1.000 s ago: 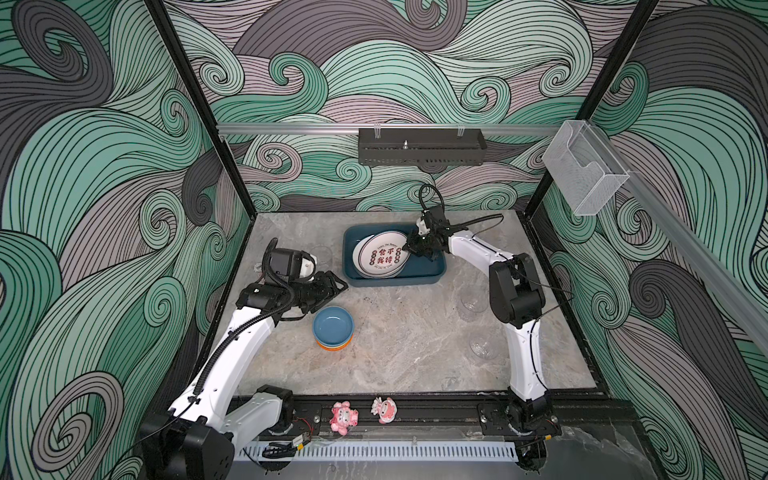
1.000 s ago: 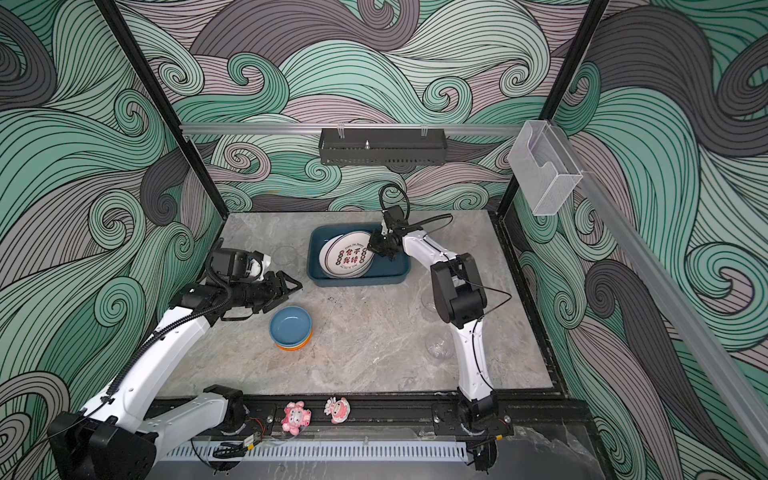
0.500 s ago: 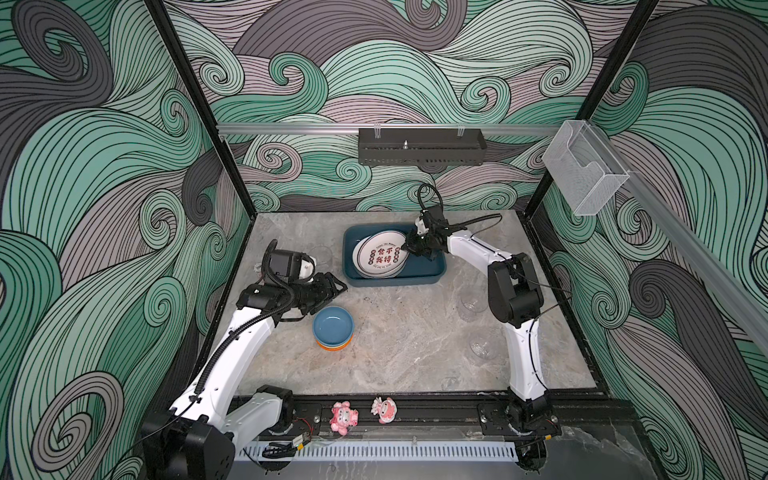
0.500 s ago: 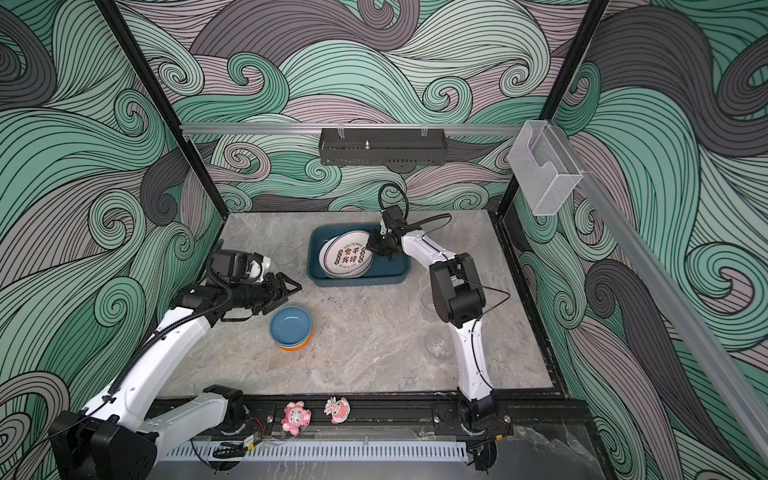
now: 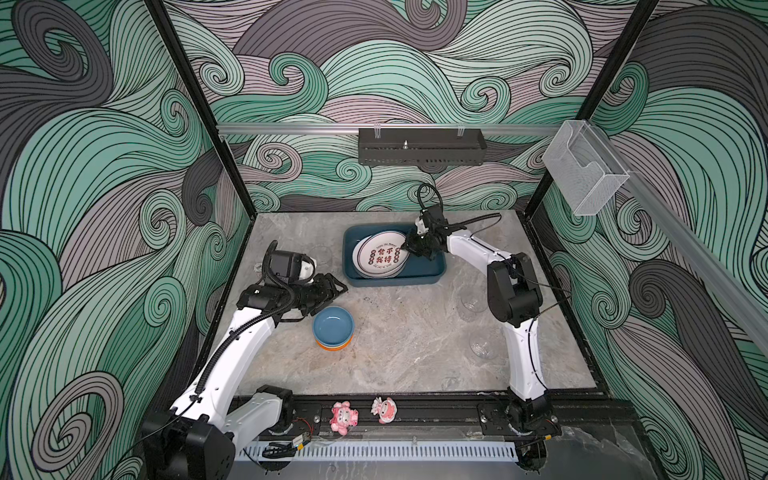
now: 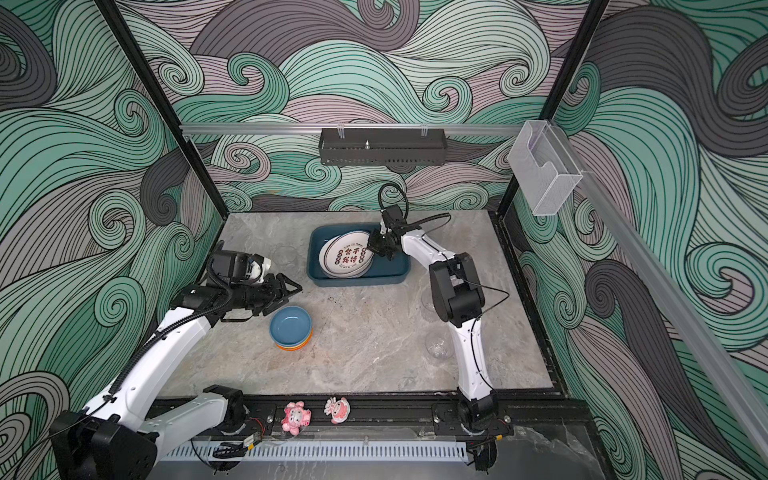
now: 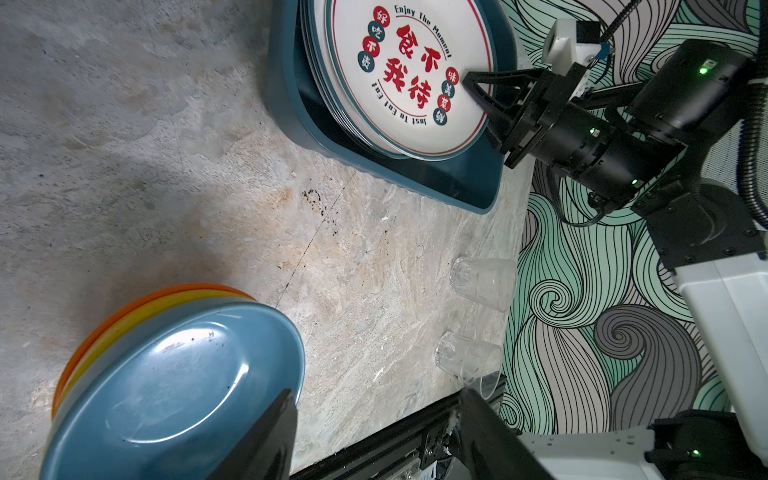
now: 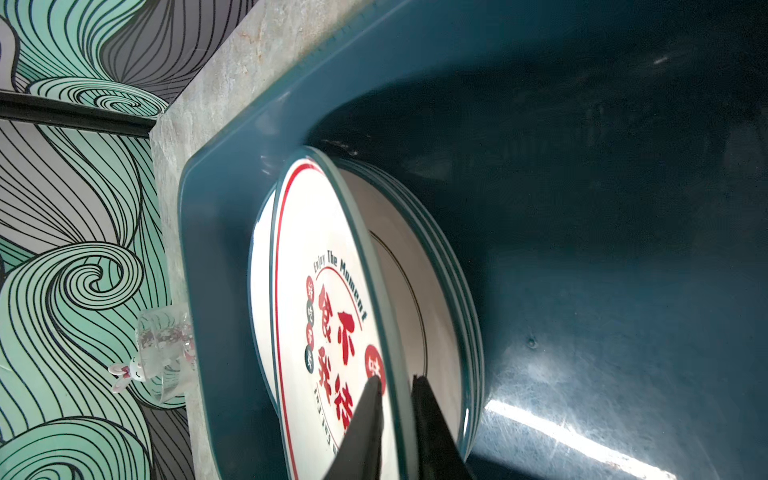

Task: Place the mixed dishes into the plastic bin
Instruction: 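Lower the red-print plate against the stacked plates with the right gripper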

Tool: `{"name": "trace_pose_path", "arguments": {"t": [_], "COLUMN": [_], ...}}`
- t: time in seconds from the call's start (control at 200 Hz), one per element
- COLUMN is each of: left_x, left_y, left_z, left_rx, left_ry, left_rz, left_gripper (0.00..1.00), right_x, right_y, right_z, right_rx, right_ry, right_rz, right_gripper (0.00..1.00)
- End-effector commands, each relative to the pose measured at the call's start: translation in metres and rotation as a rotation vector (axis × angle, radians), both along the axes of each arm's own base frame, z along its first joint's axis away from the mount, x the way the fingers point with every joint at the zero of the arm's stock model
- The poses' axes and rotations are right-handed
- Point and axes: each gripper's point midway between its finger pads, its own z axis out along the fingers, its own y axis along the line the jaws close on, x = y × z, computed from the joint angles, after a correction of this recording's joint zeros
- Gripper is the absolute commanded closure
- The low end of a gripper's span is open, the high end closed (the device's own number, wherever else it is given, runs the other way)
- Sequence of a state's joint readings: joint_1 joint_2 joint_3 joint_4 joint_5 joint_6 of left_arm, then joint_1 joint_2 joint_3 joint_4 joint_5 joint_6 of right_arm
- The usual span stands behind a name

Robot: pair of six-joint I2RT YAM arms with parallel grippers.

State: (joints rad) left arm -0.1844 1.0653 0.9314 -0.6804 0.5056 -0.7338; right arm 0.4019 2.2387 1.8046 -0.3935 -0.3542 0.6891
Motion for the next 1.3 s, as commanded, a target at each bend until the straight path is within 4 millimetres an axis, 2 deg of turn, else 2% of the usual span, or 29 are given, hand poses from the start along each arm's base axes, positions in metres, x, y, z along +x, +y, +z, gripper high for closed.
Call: {"name": "trace_pose_path", "arguments": {"t": [0.0,0.445,1.076,1.296], "left_x": [-0.003,-0.003,-0.002,-0.002], "left_y": [0.002,0.002,0.001,0.0], "left_z": [-0.001,-0.001,-0.001,-0.002], "left_rx": [-0.009,-0.016,-0.033,-0.036], "left_ry": [0.017,0.018,0.024,0.029], "left_rz": [0.008,0.009,0.005,0.001], "left_gripper": [0.35,0.35,0.36,0.36], "right_x": [0.002,-0.001,-0.004,-0.004], "right_y": [0.0,-0.005,-0.01,-0.014], "right_z": [-0.002,-0.009,-0.016,-0.011], "right_rx": [-0.023,-0.054,-0.092,-0.111], "right_ry": [-0.001,0.013,0.027,0.016], "right_rz": [0.0,-0.004,-0.007,-0.01], "right_gripper": [0.82,0.88,0.81,0.79]}}
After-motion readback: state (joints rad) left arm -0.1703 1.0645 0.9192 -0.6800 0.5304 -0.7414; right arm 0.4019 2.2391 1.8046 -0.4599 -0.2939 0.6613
